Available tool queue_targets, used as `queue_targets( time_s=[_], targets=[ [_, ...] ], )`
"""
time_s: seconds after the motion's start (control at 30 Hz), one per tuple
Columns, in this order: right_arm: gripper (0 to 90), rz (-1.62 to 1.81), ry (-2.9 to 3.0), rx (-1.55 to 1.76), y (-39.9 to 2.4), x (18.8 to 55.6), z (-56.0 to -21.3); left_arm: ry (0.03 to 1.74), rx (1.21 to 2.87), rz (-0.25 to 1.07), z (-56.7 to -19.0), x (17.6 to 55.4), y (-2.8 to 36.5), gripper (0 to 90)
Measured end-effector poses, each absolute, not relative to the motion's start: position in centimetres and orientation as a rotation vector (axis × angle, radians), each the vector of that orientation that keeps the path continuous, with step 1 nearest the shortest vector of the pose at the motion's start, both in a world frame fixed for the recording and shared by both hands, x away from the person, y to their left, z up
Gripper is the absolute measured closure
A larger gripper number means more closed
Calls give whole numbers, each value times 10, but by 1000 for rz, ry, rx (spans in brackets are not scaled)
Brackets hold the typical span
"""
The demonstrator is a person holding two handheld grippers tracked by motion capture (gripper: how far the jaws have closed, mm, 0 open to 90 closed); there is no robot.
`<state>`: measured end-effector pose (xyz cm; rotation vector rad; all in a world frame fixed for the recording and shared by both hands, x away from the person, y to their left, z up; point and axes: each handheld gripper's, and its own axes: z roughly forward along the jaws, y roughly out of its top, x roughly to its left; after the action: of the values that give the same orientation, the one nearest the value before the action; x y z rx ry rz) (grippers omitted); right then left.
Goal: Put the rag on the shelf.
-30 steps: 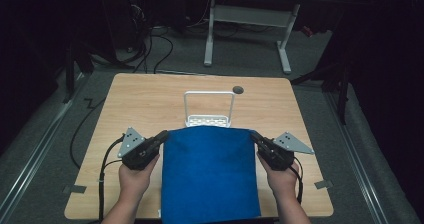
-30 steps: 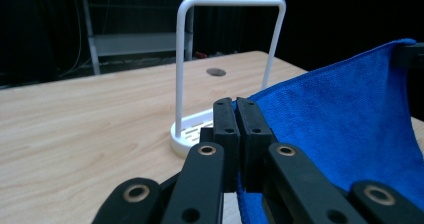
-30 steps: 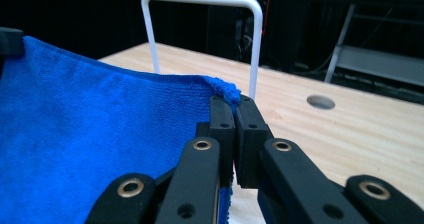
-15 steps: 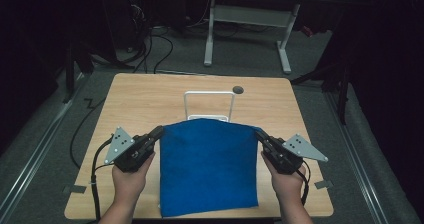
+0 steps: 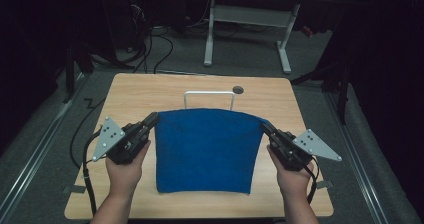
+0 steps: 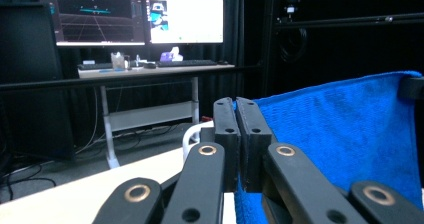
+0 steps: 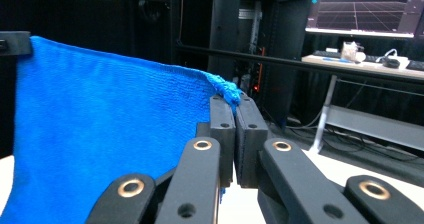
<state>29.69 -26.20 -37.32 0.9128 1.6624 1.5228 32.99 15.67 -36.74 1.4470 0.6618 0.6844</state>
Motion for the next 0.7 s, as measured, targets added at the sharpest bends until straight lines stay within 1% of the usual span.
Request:
queue_targets(
  time_s=[0.17,0.23,0.43,0.53,0.7],
  targets=[
    [893,1546,1643,910,-261,305,-363,650,1434,713,-354,339,158,889],
    [893,1534,1632,906,-258,313,-355,649,1431,738,-347,348,158,889],
    [893,1517,1619,905,-257,327,-342,666,1431,725,-335,367,158,889],
    [893,1513,1613,910,-258,331,-338,663,1429,726,-332,369,157,889],
    [893,1502,1601,941,-262,341,-333,662,1460,743,-327,382,147,889]
  ],
)
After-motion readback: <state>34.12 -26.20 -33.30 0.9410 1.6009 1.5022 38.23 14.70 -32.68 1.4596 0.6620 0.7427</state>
